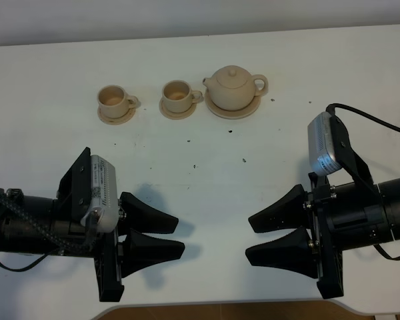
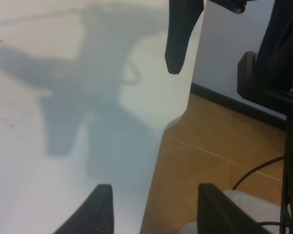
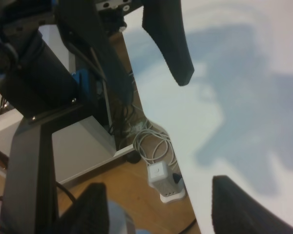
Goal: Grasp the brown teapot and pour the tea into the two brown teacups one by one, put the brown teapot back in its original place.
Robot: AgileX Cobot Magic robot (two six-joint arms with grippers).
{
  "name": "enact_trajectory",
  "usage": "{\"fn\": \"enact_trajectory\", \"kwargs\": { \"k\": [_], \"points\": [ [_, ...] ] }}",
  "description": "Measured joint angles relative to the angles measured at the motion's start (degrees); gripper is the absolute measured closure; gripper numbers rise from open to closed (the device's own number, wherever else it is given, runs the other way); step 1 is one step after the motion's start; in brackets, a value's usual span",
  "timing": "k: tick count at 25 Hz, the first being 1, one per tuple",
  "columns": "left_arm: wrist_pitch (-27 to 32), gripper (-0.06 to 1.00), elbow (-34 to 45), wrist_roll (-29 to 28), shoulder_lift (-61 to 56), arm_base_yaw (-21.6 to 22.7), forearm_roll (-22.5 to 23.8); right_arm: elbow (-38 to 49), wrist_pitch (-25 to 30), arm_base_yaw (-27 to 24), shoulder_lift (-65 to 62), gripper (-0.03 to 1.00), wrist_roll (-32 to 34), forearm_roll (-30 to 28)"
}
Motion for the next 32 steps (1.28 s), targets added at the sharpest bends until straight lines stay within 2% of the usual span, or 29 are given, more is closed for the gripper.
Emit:
{"fn": "enact_trajectory", "kwargs": {
  "k": [26,32],
  "points": [
    [0.0,0.54,0.0,0.05,0.0,0.0,0.0,0.0,0.0,0.0,0.0,0.48,0.0,0.0],
    [0.0,0.54,0.0,0.05,0.0,0.0,0.0,0.0,0.0,0.0,0.0,0.48,0.0,3.67]
  ]
}}
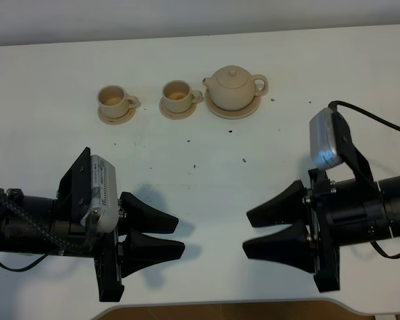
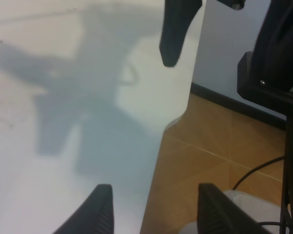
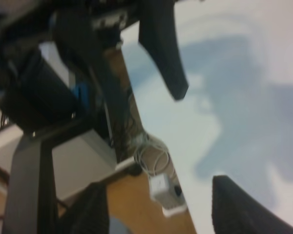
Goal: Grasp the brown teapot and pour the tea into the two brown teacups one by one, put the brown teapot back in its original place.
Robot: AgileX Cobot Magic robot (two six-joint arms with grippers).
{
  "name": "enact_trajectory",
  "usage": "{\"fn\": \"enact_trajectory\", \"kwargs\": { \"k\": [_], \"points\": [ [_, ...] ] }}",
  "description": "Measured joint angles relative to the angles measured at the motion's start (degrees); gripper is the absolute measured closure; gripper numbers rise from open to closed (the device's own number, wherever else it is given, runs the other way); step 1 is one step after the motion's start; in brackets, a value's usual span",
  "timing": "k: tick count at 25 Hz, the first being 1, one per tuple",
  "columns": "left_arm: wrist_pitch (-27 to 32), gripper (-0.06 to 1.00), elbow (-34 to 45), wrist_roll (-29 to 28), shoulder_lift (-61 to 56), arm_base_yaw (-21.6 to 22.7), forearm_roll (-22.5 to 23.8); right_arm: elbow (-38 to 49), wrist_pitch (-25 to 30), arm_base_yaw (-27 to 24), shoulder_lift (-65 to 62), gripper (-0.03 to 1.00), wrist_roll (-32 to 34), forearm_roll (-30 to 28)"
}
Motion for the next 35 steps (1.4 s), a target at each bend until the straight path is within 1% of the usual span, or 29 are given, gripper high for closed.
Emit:
{"fn": "enact_trajectory", "kwargs": {
  "k": [2,6,8,10,14,17,21,23,24,27,29,30,32,35],
  "points": [
    [0.0,0.54,0.0,0.0,0.0,0.0,0.0,0.0,0.0,0.0,0.0,0.48,0.06,1.99],
    [-0.29,0.54,0.0,-0.14,-0.56,0.0,0.0,0.0,0.61,0.0,0.0,0.48,0.3,4.17],
    [-1.95,0.54,-0.07,-1.49,-1.77,0.0,0.0,-0.19,0.31,0.0,0.0,0.48,0.36,5.53],
    [-5.5,0.54,-0.46,-4.58,-3.84,0.0,0.06,-1.4,-1.65,0.0,-0.06,0.48,0.63,6.01],
    [-16.23,0.54,-1.92,-14.31,-9.07,0.0,2.96,-5.06,-10.02,0.0,-1.71,0.48,4.33,6.07],
    [-23.3,0.54,-2.98,-24.11,-13.56,0.0,5.94,-7.96,-16.46,0.0,-3.71,0.48,7.99,5.19],
    [-32.39,0.55,-3.45,-37.35,-17.87,0.0,10.5,-10.25,-24.17,0.0,-6.28,0.48,13.4,1.54],
    [-35.25,0.55,-3.45,-44.21,-19.43,0.0,14.7,-10.54,-28.0,0.0,-7.57,0.48,16.14,-1.1],
    [-35.95,0.56,-3.45,-47.66,-20.06,0.0,17.76,-10.54,-30.13,0.0,-8.35,0.48,17.77,-2.84],
    [-37.68,0.57,-3.45,-58.04,-21.29,0.0,28.79,-10.54,-35.79,0.0,-10.73,0.48,22.84,-7.83],
    [-38.28,0.57,-3.5,-65.61,-21.53,0.0,37.3,-10.54,-38.14,0.0,-12.29,0.48,26.31,-11.11],
    [-38.11,0.57,-3.67,-70.28,-21.53,0.0,41.47,-10.54,-38.64,0.0,-12.84,0.48,27.7,-12.33],
    [-35.64,0.57,-5.01,-79.22,-21.53,0.25,49.51,-10.54,-39.14,0.0,-13.75,0.48,30.45,-14.77],
    [-25.84,0.57,-9.41,-93.8,-21.53,2.15,63.42,-10.54,-39.17,0.0,-14.15,0.48,32.75,-16.72]
  ]
}}
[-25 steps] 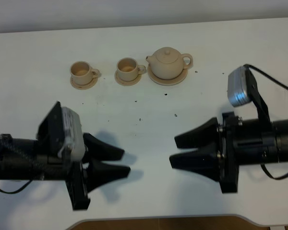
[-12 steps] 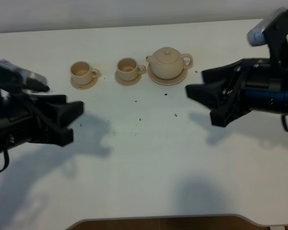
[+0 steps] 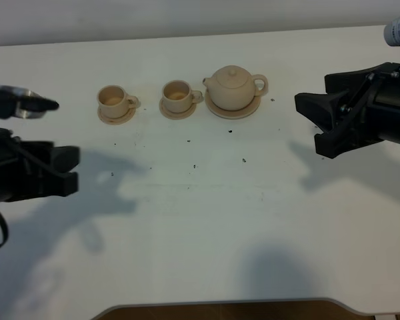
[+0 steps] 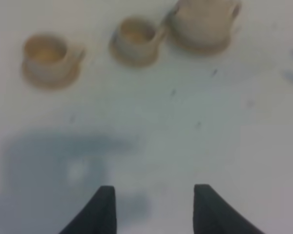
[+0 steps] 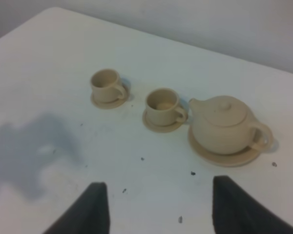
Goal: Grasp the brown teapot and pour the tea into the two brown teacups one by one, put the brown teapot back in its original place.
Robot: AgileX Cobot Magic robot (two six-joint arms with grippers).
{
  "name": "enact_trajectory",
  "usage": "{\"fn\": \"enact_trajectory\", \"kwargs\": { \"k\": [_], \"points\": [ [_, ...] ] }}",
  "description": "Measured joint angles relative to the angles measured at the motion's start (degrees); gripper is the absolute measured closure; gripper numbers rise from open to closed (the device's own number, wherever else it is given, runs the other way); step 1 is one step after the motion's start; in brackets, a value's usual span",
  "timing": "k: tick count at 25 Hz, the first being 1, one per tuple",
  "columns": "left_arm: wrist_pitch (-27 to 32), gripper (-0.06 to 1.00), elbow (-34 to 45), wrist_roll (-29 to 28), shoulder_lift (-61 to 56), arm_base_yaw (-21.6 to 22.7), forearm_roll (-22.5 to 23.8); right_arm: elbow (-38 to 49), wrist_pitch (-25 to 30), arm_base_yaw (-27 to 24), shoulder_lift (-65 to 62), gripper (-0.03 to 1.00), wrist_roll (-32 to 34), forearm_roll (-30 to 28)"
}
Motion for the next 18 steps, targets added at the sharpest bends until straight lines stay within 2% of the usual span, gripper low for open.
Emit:
{"fn": "enact_trajectory", "kwargs": {
  "k": [2,4,6,10,18],
  "points": [
    [9.42,0.57,-2.93,-7.84,0.0,1.13,9.65,0.0,0.12,0.0,0.0,0.48,0.8,-0.88],
    [17.04,0.58,-4.89,-13.91,-0.05,1.35,16.83,0.0,0.61,0.0,0.0,0.48,1.93,-1.63],
    [22.65,0.58,-5.37,-17.68,-0.17,1.45,21.07,0.0,1.2,0.0,0.0,0.48,3.06,-2.71],
    [28.24,0.58,-5.37,-19.47,-0.21,1.45,22.49,0.0,1.78,0.0,0.0,0.48,6.49,-5.68],
    [31.07,0.58,-4.07,-19.6,-0.39,1.45,22.43,0.0,2.2,0.0,0.0,0.48,12.61,-10.75]
  ]
}}
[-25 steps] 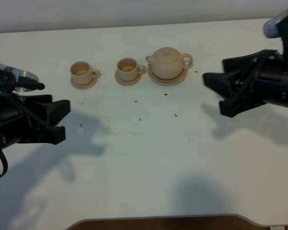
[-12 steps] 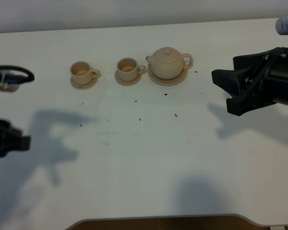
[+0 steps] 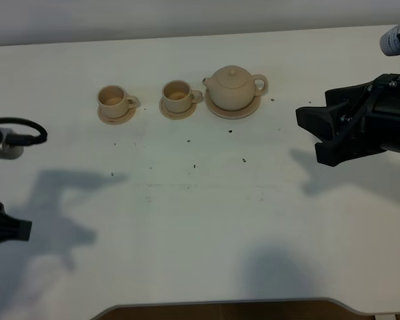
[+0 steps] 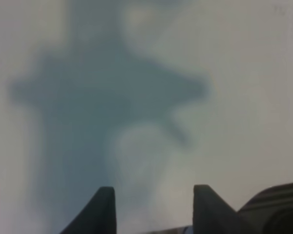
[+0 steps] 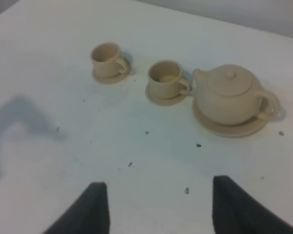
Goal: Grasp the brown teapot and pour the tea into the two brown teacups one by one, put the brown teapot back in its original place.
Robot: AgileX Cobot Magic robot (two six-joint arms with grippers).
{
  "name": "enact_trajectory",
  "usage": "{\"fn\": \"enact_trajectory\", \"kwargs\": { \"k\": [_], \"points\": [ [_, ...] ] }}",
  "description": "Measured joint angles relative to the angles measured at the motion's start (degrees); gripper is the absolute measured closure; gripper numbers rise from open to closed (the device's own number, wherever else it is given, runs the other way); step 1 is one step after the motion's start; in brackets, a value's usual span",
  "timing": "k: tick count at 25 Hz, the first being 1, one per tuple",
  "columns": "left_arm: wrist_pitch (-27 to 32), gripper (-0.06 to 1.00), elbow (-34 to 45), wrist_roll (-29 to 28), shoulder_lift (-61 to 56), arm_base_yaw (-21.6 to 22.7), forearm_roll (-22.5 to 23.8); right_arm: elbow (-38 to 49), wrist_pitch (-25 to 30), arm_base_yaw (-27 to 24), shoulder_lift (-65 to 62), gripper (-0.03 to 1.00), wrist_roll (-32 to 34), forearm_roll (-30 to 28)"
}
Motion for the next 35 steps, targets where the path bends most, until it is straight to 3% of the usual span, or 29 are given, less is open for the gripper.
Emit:
{"fn": "enact_trajectory", "kwargs": {
  "k": [11,25,35],
  "points": [
    [-0.23,0.58,5.09,0.0,-10.37,0.0,0.05,0.0,1.47,0.0,0.0,0.48,2.64,-0.67],
    [10.94,0.58,7.68,2.28,-45.77,0.0,-1.06,0.0,2.37,0.0,0.0,0.48,2.64,-0.67],
    [10.76,0.58,8.44,2.56,-52.39,0.0,-1.2,0.0,2.75,0.0,0.0,0.48,2.65,-0.67]
  ]
}}
